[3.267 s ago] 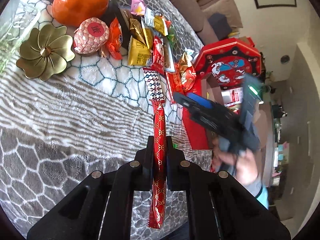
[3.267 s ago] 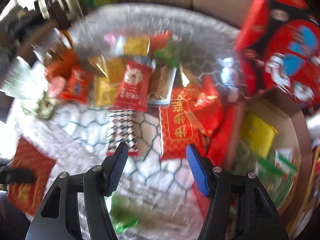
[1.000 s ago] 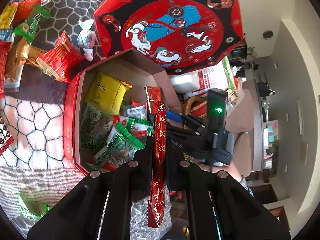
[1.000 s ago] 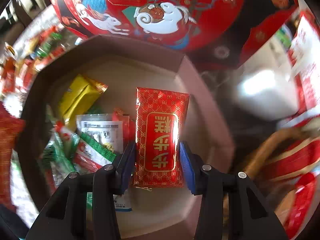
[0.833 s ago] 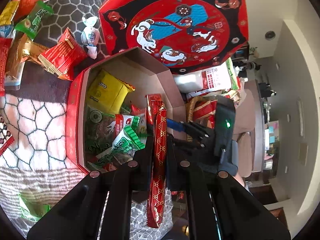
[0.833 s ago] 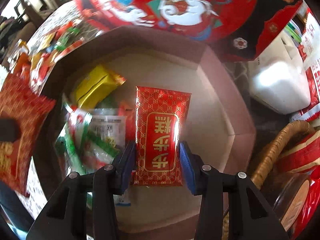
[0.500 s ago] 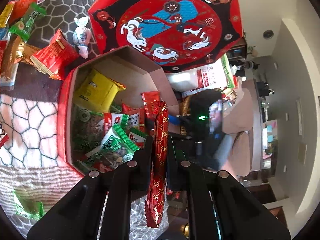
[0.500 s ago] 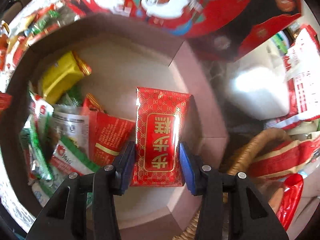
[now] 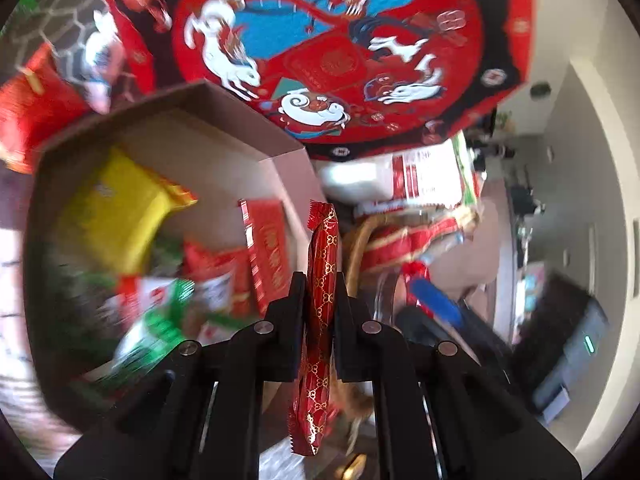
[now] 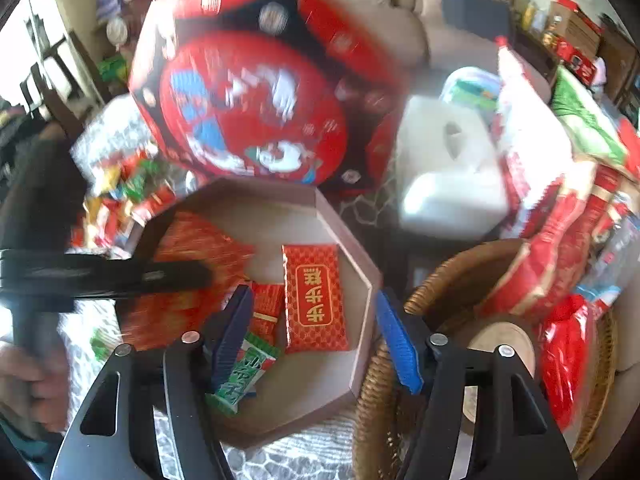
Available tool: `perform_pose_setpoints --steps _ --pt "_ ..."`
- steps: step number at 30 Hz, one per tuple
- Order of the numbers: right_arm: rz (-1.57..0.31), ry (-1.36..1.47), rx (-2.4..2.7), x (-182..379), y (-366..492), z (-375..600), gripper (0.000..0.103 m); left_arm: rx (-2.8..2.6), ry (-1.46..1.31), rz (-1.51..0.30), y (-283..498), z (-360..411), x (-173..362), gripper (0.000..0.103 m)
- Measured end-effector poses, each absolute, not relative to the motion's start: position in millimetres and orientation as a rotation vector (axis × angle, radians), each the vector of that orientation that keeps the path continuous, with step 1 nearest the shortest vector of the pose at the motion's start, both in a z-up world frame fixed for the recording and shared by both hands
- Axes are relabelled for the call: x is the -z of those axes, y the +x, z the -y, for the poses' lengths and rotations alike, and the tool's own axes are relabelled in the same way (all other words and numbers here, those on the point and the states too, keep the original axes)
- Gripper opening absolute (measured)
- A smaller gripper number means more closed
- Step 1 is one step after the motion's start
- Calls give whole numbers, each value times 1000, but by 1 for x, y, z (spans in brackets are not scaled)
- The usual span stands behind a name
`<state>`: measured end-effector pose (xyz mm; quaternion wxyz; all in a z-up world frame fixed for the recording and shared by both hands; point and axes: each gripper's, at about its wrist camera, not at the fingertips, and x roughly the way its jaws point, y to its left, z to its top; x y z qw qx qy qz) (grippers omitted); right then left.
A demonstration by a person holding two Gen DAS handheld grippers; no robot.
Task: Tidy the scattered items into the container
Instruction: 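Open both grippers over the red box to drop the red packets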
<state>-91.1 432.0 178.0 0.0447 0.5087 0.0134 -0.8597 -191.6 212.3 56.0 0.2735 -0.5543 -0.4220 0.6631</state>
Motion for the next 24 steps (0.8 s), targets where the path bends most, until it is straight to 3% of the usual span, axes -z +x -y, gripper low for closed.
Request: perform_pose_setpoints --steps 4,7,15,22,24 --pt "-42 1520 2648 -193 -84 -437 67 -1758 -1478 1331 -205 -234 -28 11" --pt "-77 1521 2649 -189 -77 -436 67 -1760 -1534 1402 -212 -247 -8 28" --pt "-100 1499 2622 -188 -75 -423 67 -2011 -1543 1014 -206 -255 -61 43" --pt "-29 1520 2586 -175 -77 -409 67 -2068 -1538 879 -186 -208 -104 44" --pt "-12 1533 2579 -172 -78 -407 67 -2091 -1526 792 -172 -195 -117 51"
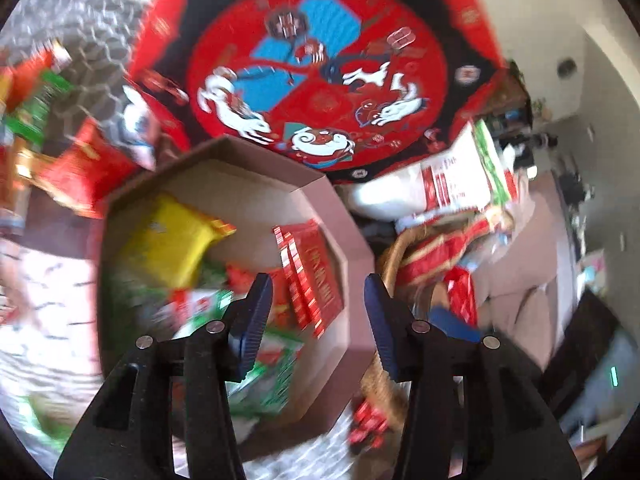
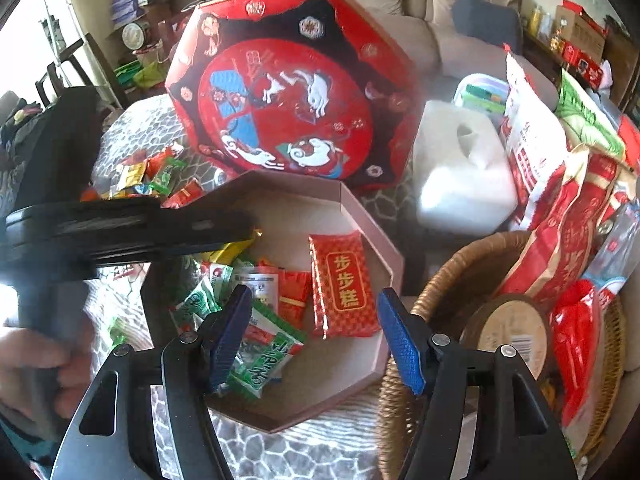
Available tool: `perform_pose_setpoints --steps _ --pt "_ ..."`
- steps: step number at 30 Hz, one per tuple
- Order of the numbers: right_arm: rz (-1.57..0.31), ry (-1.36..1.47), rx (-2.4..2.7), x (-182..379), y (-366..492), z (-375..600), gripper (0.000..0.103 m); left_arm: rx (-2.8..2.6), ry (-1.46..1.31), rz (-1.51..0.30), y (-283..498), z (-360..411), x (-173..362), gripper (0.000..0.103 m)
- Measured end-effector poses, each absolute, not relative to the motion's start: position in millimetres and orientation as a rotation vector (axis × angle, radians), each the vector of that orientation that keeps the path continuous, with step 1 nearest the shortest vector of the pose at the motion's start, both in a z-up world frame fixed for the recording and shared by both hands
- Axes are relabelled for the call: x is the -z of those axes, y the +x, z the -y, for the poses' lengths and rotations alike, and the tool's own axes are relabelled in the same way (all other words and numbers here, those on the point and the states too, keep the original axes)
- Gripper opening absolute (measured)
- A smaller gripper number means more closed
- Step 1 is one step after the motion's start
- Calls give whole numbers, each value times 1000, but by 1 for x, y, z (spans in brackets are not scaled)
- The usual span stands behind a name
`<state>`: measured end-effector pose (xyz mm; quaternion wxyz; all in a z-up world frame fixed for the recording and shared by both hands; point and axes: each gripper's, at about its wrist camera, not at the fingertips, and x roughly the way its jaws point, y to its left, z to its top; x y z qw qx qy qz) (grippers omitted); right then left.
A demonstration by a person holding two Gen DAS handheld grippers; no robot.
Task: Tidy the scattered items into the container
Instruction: 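Open both grippers over the red box to drop the red packets, then grasp the small green candy packet on the cloth with the right gripper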
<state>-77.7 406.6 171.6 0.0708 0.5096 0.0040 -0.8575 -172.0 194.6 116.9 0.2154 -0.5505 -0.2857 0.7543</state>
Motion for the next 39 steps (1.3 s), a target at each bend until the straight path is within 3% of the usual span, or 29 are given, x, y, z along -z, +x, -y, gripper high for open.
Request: perform_pose_setpoints --steps 3,18,26,39 --pt "46 1534 2546 -168 -75 -398 67 -2156 -1535 638 -150 -168 -128 64" --pt "-70 1600 2489 -129 -40 -295 67 -2395 -1710 385 -36 -8 -87 64" --pt "-133 1556 2495 -124 -28 -228 67 -2506 -1732 196 -7 24 -86 65" --pt "-128 1511 2447 -108 -17 -158 67 -2575 -1742 186 7 57 -70 65"
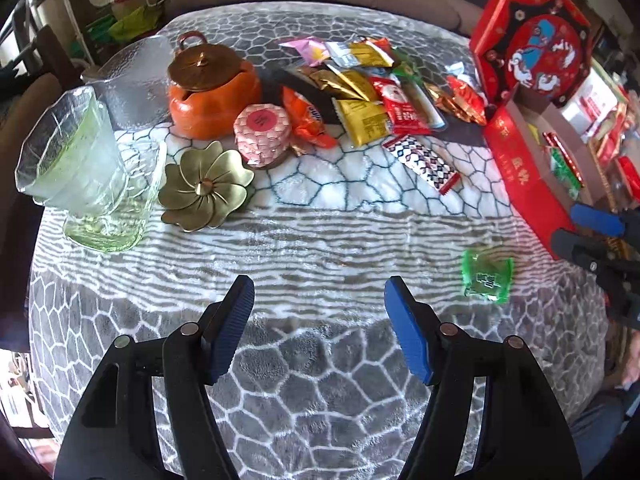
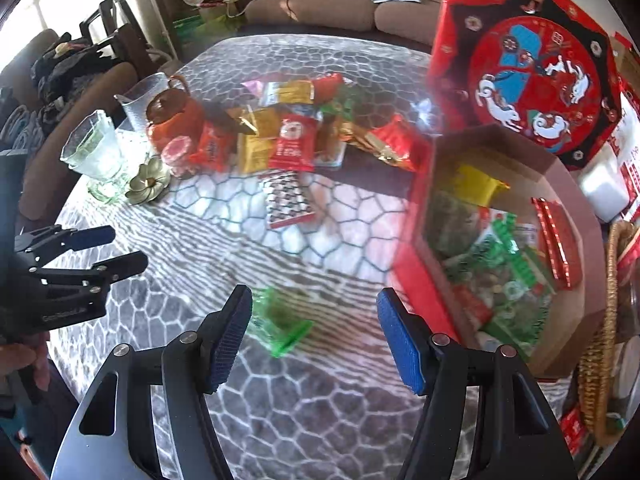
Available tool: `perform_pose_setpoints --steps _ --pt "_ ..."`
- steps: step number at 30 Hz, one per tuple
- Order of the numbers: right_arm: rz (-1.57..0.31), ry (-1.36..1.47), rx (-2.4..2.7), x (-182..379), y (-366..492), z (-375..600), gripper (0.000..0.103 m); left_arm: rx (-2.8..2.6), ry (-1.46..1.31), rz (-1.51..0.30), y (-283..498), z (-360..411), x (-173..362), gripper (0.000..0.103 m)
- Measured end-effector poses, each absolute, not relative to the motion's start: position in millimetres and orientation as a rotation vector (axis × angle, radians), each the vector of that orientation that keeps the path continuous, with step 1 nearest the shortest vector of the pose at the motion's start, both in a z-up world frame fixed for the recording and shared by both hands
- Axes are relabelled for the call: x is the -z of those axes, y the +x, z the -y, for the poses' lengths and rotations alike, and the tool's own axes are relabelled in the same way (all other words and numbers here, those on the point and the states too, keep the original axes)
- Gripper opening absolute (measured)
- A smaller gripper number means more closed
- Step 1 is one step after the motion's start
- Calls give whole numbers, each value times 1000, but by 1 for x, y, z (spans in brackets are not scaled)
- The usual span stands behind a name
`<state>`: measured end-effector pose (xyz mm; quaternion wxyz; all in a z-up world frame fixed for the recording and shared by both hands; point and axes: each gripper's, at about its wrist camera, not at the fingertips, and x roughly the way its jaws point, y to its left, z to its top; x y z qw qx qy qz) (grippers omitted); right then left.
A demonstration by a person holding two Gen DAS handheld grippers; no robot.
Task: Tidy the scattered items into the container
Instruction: 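Grasp the small green candy packet on the cloth with the right gripper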
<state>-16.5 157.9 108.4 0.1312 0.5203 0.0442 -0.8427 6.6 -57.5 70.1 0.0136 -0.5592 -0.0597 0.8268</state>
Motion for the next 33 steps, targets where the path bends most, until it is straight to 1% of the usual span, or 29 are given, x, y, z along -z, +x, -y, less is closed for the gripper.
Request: perform_pose_setpoints --steps 7,12,14,16,18,19,20,21,23,27,29,31,32,33 --pt "26 1471 2407 -95 -4 -162 67 -2494 -1743 344 2 67 -54 66" --pt "14 1482 2387 -66 4 -157 67 -2463 -1729 454 -13 70 -50 66" --pt "19 1470 2387 -54 3 -156 67 -2453 -1726 467 -17 70 -49 66" --pt "-52 1443 2401 -44 0 -151 67 -2460 -1717 461 -20 71 -49 66" --pt "-145 1426 2390 -36 -1 -144 54 -2463 -1718 466 -23 74 -48 66" --pt "-186 1413 2377 -33 0 -140 36 -2460 -1726 471 -24 75 -47 66" --pt "-208 1390 2372 -33 2 -136 28 -2455 -1732 475 -25 76 -46 66" --pt "-211 1375 2373 -34 4 -134 26 -2452 -1734 477 -26 76 -45 66" --pt "-152 1364 2374 -38 6 -137 25 -2445 -1730 475 -25 74 -44 66" --pt "121 1356 2320 -45 2 -153 25 -2354 -1713 519 -24 60 -39 66" --pt "258 1332 2300 -50 1 -164 25 -2262 -1693 612 -23 54 -34 66" --pt "310 1297 2287 -57 2 -165 25 -2139 -1646 760 -21 52 -30 66" --pt "296 1284 2287 -60 3 -164 25 -2078 -1618 839 -20 52 -28 69" --pt "270 1273 2289 -64 4 -160 25 -2027 -1595 913 -20 53 -26 78"
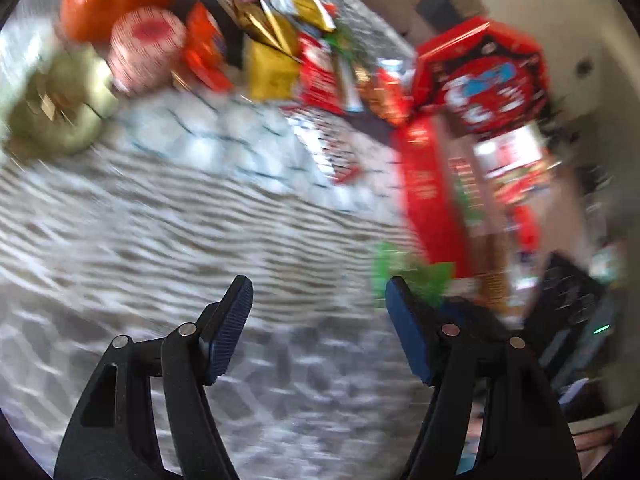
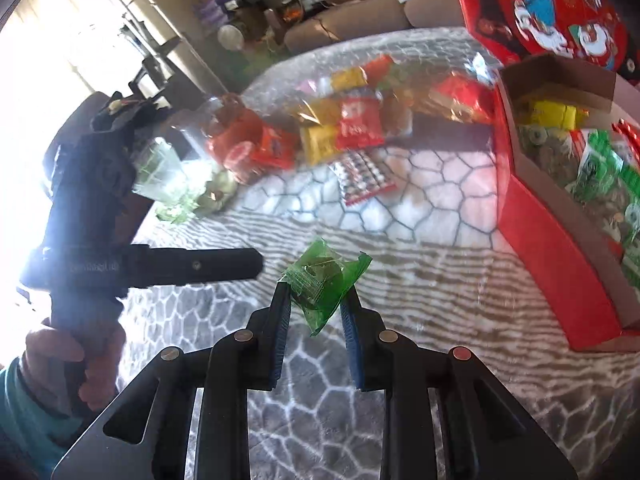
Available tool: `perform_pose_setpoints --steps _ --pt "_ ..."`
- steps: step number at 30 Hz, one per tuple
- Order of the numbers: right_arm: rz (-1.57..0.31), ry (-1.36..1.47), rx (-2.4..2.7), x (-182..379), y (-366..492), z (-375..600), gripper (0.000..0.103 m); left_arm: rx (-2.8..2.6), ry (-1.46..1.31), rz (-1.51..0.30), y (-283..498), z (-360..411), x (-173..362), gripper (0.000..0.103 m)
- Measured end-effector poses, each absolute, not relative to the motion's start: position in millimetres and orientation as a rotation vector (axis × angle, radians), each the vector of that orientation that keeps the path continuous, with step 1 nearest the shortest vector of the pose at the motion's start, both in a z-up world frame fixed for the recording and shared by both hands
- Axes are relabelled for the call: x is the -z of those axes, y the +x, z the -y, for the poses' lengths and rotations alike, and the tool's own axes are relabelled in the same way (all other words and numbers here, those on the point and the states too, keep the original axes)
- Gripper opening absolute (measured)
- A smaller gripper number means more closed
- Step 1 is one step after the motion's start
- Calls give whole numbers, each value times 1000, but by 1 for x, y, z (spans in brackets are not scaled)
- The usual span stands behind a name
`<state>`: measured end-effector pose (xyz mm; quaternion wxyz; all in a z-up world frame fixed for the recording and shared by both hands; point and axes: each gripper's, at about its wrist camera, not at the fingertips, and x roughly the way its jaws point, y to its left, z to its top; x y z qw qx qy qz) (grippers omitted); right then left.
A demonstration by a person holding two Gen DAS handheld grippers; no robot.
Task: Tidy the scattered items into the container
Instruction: 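Grasp the small green candy packet on the cloth with the right gripper, then carry green candy to box with right gripper while left grasps green-wrapped candy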
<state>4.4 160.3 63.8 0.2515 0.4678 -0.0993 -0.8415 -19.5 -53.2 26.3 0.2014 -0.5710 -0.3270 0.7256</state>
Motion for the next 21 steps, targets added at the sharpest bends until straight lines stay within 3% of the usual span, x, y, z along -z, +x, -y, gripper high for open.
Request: perform_pose_setpoints --steps 2,13,18,21 --pt "224 1255 2283 -69 9 -154 25 -1992 -1556 984 -19 55 -29 80" --pt "263 1200 2362 -108 5 -189 25 -2206 -1534 883 -65 62 -54 81" --pt "283 1179 2449 -131 0 -234 25 -2457 -1561 482 -143 18 -87 81" --pt "301 1182 2495 -136 -4 -262 25 -2511 -1602 276 -186 -17 -79 81"
